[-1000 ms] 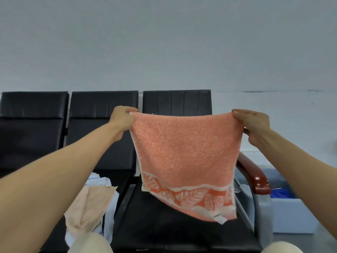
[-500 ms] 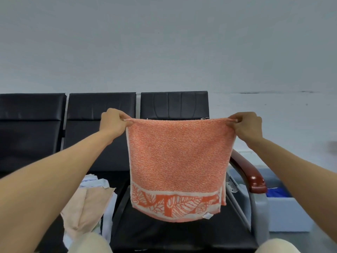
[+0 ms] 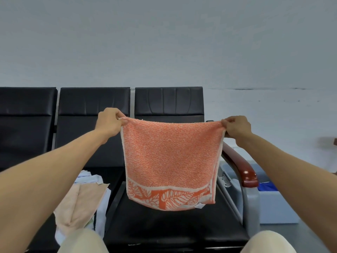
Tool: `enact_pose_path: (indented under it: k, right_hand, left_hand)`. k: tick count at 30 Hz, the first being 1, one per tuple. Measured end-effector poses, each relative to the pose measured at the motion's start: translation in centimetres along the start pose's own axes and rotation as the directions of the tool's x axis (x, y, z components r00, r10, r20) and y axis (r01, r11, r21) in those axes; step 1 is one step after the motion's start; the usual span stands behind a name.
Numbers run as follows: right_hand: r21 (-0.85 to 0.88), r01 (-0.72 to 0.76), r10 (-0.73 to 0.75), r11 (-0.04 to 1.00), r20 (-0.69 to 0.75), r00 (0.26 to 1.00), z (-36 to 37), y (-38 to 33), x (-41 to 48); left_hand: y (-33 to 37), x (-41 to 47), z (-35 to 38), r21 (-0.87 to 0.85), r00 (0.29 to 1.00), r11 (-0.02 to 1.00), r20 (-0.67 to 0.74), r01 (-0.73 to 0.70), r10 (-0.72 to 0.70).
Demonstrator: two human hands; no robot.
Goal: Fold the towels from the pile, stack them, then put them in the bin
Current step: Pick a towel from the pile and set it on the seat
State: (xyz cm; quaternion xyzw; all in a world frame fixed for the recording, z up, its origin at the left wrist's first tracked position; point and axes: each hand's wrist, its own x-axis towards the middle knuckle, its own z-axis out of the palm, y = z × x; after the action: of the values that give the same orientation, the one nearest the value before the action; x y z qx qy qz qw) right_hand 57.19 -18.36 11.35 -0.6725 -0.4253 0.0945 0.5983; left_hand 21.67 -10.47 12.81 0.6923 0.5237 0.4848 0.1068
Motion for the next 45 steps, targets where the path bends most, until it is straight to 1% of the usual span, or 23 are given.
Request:
enact_pose_path:
  k: [1, 3, 5, 7, 8, 9, 10, 11, 13, 15, 17, 19, 20, 21, 22, 25, 30, 33, 36, 38, 40, 42, 45]
  right_hand:
    - [0.055, -0.044, 0.042, 0.997, 0.037, 0.998, 0.0, 0.0, 0.0]
    - [0.142, -0.082, 0.069, 0.986, 0.094, 0.993, 0.0, 0.0, -0.2]
    - [0.178, -0.075, 0.049, 0.981, 0.145, 0.988, -0.2, -0.1, -0.4]
    - [0.148, -0.026, -0.011, 0.989, 0.247, 0.969, -0.4, -0.2, -0.8]
    - [0.083, 0.016, -0.039, 0.996, 0.290, 0.956, -0.5, -0.3, -0.9]
    - [-0.019, 0.071, -0.062, 0.997, 0.306, 0.950, -0.5, -0.3, -0.9]
    - [-0.134, 0.134, -0.090, 0.982, 0.291, 0.952, -0.4, -0.2, -0.8]
    - [-0.242, 0.202, -0.138, 0.949, 0.256, 0.957, -0.2, -0.1, -0.7]
    - [-0.399, 0.316, -0.260, 0.861, 0.189, 0.947, 0.3, 0.0, -0.7]
    - [-0.521, 0.346, -0.321, 0.780, 0.142, 0.936, 0.6, 0.3, -0.6]
    - [-0.663, 0.366, -0.384, 0.653, 0.126, 0.915, 0.8, 0.5, -0.7]
    - [-0.732, 0.381, -0.417, 0.565, 0.145, 0.897, 0.8, 0.5, -0.7]
    - [-0.743, 0.382, -0.409, 0.549, 0.159, 0.898, 0.7, 0.4, -0.8]
    - [-0.741, 0.382, -0.388, 0.552, 0.177, 0.904, 0.7, 0.1, -0.9]
    - [-0.718, 0.383, -0.361, 0.582, 0.195, 0.912, 0.6, -0.1, -1.1]
    - [-0.593, 0.374, -0.321, 0.713, 0.199, 0.926, 0.2, -1.1, -1.3]
    - [-0.481, 0.331, -0.284, 0.812, 0.170, 0.944, -1.0, -3.0, -1.0]
    - [-0.355, 0.272, -0.231, 0.894, 0.155, 0.961, -1.3, -3.1, -0.4]
    - [-0.201, 0.182, -0.151, 0.963, 0.158, 0.976, -0.8, -2.1, 0.1]
    - [-0.159, 0.089, -0.063, 0.983, 0.164, 0.984, 0.2, -0.4, 0.8]
    - [-0.158, 0.006, 0.021, 0.987, 0.170, 0.985, 1.7, 1.7, 1.8]
    - [-0.164, -0.053, 0.077, 0.985, 0.148, 0.986, 3.3, 4.1, 2.9]
    - [-0.139, -0.104, 0.119, 0.985, 0.099, 0.988, 5.6, 7.8, 3.7]
  left_hand:
    - [0.0, -0.1, 0.0, 0.017, 1.000, 1.000, -0.002, -0.010, 0.010]
    - [0.0, -0.2, 0.1, 0.047, 1.000, 0.999, -0.005, -0.025, 0.026]
    - [-0.1, -0.3, 0.1, 0.083, 0.999, 0.996, -0.013, -0.033, 0.034]
    - [-0.2, -0.4, 0.1, 0.115, 0.999, 0.993, -0.021, -0.038, 0.040]
    - [-0.2, -0.5, 0.1, 0.126, 0.999, 0.991, -0.022, -0.038, 0.041]
    - [-0.2, -0.5, 0.1, 0.134, 0.999, 0.990, -0.020, -0.036, 0.039]
    - [-0.3, -0.5, 0.0, 0.141, 0.999, 0.989, -0.014, -0.036, 0.039]
    - [-0.4, -0.5, 0.0, 0.153, 0.999, 0.987, -0.003, -0.042, 0.043]
    - [-0.6, -0.5, 0.0, 0.211, 0.997, 0.975, 0.028, -0.073, 0.069]
    - [-0.8, -0.5, 0.1, 0.270, 0.994, 0.957, 0.053, -0.109, 0.098]
    - [-0.9, -0.5, 0.2, 0.298, 0.991, 0.946, 0.061, -0.128, 0.115]
    - [-0.8, -0.5, 0.2, 0.307, 0.991, 0.942, 0.062, -0.134, 0.121]
    - [-0.8, -0.5, 0.2, 0.305, 0.991, 0.943, 0.064, -0.132, 0.118]
    - [-0.7, -0.5, 0.1, 0.303, 0.991, 0.944, 0.063, -0.131, 0.117]
    - [-0.7, -0.5, 0.0, 0.300, 0.992, 0.945, 0.061, -0.127, 0.114]
    - [-0.5, -0.3, -0.6, 0.278, 0.994, 0.955, 0.037, -0.105, 0.098]
    - [0.4, -0.3, -1.9, 0.223, 0.997, 0.973, 0.042, -0.065, 0.057]
    - [-0.2, -0.1, -2.1, 0.249, 0.996, 0.966, 0.075, -0.066, 0.049]
    - [-1.8, 0.3, -1.2, 0.257, 0.992, 0.966, 0.129, -0.030, -0.003]
    - [-3.0, 0.6, 0.3, 0.198, 0.984, 0.980, 0.168, 0.031, -0.065]
    - [-4.5, 1.2, 2.3, 0.078, 0.966, 0.986, 0.205, 0.144, -0.157]
    - [-6.1, 1.7, 4.6, -0.037, 0.939, 0.965, 0.243, 0.259, -0.242]
    - [-8.8, 2.4, 8.4, -0.136, 0.922, 0.934, 0.256, 0.331, -0.290]
